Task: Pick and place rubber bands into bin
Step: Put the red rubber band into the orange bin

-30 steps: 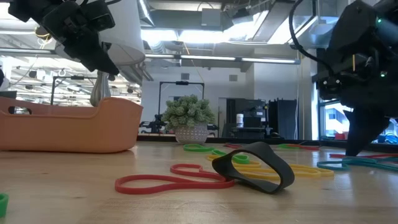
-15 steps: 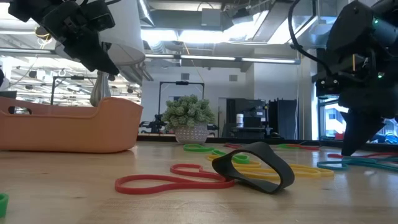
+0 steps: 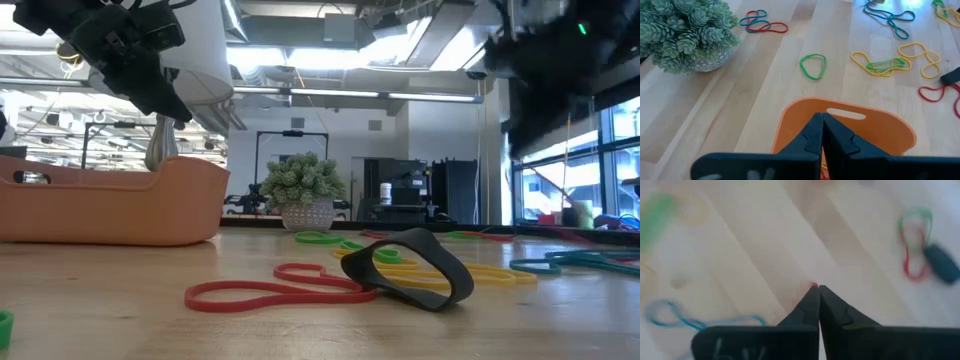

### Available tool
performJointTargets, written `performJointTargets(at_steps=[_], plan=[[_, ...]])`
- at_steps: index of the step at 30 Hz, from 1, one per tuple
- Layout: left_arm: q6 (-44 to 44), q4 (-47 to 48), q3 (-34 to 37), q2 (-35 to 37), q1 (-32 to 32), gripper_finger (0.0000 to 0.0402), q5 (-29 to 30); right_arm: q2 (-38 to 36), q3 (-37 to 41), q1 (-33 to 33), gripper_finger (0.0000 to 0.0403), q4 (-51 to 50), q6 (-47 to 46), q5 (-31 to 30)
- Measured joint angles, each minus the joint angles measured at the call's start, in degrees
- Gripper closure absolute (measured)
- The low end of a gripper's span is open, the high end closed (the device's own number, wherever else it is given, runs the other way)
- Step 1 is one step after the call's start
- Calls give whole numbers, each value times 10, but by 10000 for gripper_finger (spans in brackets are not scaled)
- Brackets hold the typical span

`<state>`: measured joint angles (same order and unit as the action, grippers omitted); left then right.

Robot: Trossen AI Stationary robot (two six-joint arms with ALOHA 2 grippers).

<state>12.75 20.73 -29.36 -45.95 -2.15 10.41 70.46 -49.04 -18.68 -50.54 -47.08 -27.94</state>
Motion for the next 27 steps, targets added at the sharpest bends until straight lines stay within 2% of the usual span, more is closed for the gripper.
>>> performJointTargets(at_steps=[9,15,21,27], plan=[[0,0,0,0,0,398,0,8,-124,0,401,22,118,-35],[0,0,0,0,0,398,0,43,-165,12,402,106,216,-35],[0,0,0,0,0,398,-1,87,-170,13,402,131,246,24],[0,0,0,0,0,398,0,155,-143,19,402,134,233,36]])
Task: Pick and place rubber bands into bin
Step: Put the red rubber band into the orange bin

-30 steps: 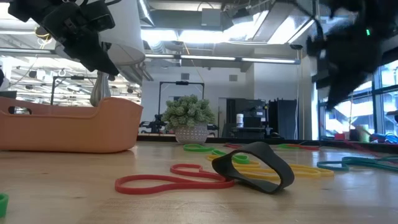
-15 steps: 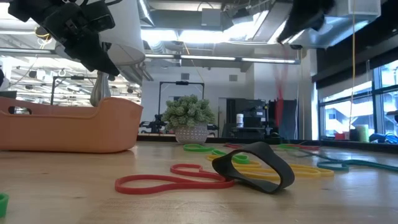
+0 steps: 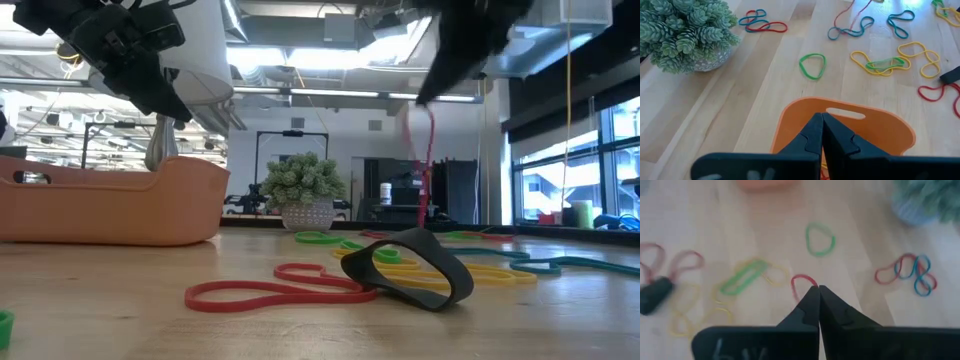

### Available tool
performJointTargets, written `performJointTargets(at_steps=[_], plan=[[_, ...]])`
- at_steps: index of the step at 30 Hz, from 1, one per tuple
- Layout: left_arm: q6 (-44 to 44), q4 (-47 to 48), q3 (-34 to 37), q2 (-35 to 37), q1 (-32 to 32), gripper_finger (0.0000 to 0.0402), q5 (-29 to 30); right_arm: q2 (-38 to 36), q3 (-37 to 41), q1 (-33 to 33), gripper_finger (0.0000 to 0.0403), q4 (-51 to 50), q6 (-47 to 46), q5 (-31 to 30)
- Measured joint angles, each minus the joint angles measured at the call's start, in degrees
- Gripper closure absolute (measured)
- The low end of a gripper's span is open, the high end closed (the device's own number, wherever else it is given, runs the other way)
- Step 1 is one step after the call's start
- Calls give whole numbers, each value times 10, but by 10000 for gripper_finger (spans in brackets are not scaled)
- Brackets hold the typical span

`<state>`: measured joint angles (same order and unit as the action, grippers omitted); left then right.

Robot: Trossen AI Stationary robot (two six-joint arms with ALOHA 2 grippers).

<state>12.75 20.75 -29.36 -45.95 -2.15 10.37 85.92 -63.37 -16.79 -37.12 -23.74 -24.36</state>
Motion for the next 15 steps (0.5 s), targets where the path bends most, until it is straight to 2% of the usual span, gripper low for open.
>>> performJointTargets(at_steps=[5,10,15], plan=[[0,0,0,0,0,398,0,69,19,28,403,30,9,0],[0,0,0,0,0,398,0,129,19,64,403,98,69,-20],[0,0,0,0,0,398,0,153,19,100,403,173,137,-27]])
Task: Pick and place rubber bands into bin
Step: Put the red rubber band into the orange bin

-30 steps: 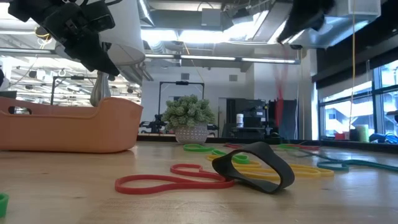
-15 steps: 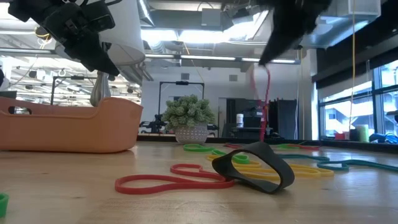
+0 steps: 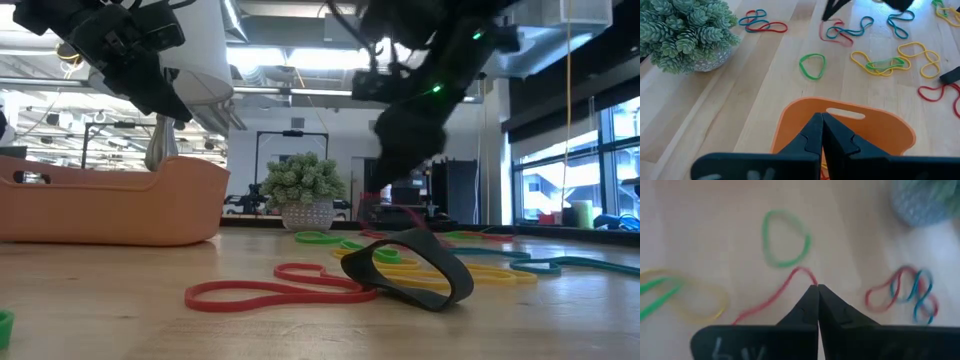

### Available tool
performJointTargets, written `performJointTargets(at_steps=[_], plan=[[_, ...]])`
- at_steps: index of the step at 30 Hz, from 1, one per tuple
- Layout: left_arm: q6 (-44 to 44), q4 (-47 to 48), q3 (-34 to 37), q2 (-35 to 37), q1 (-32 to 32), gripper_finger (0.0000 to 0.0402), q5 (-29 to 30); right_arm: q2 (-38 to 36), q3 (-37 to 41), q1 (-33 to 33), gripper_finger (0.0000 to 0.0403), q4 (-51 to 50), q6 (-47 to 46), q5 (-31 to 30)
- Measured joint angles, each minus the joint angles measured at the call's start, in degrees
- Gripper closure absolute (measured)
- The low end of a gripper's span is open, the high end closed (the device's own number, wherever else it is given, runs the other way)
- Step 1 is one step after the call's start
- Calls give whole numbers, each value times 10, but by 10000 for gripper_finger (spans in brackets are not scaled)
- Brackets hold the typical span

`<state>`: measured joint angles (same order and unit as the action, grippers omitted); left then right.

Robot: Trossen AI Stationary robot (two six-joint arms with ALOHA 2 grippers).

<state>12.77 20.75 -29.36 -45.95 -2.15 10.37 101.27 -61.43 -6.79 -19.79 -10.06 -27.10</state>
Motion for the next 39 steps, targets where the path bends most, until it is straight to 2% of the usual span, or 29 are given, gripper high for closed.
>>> performJointTargets(at_steps=[8,16,22,29,33,39], plan=[[0,0,0,0,0,398,0,-11,-1,29,403,78,155,-138],[0,2,0,0,0,398,0,-13,-1,21,403,156,269,-189],[0,3,0,0,0,398,0,-17,-22,3,403,157,269,-193],[0,3,0,0,0,398,0,-17,-102,-16,403,151,258,-97],[0,3,0,0,0,398,4,-17,-155,-16,403,150,257,-14],[0,3,0,0,0,398,25,-5,-201,-3,403,204,255,88]])
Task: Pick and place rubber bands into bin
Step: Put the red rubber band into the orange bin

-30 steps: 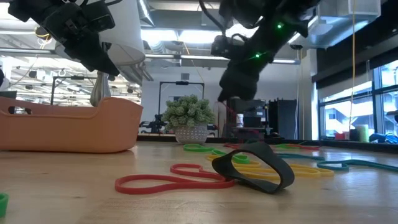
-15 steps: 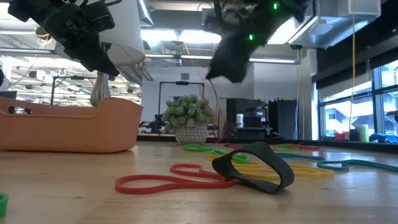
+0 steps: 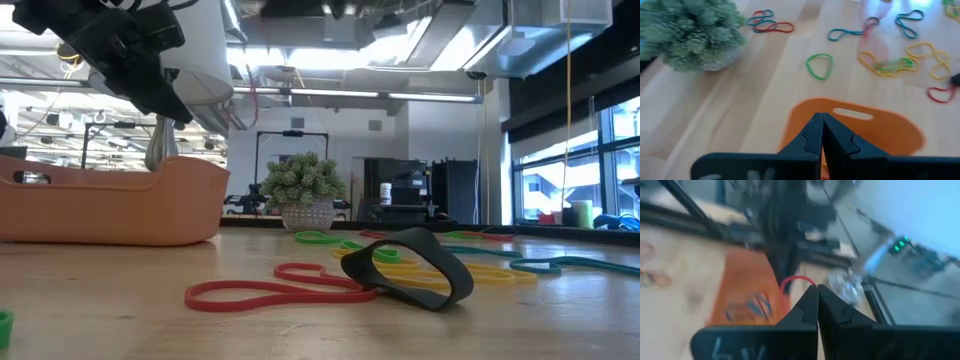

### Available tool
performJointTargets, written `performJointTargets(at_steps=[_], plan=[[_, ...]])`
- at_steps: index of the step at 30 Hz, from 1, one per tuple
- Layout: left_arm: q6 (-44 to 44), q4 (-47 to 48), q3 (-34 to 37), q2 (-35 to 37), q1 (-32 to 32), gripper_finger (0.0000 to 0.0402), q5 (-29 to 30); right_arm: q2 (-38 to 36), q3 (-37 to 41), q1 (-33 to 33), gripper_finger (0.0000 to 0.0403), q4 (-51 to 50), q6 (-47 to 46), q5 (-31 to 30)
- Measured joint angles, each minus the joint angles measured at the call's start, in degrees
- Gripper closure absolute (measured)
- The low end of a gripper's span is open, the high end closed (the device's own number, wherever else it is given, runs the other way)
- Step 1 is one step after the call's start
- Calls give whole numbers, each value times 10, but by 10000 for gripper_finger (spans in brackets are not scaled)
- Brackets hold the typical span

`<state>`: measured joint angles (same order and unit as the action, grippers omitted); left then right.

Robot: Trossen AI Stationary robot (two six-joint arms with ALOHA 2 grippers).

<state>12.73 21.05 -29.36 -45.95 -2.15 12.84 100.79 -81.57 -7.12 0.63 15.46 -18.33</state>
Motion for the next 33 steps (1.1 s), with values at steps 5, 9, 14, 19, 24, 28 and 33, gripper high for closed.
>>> performJointTargets(at_steps=[5,9,14,19,24,28,33], plan=[[-25,2,0,0,0,398,44,55,-48,4,403,4,0,30],[-38,4,0,23,0,398,35,107,-89,6,403,4,0,57],[-41,38,0,90,0,398,38,158,-135,12,403,3,1,66],[-41,62,0,153,0,398,37,202,-182,30,403,3,-8,116],[-56,63,0,194,0,398,25,251,-230,42,403,-18,-34,152],[-72,63,0,212,0,398,24,294,-267,45,403,-60,-50,156],[-75,63,0,221,0,398,25,343,-309,54,403,-104,-84,187]])
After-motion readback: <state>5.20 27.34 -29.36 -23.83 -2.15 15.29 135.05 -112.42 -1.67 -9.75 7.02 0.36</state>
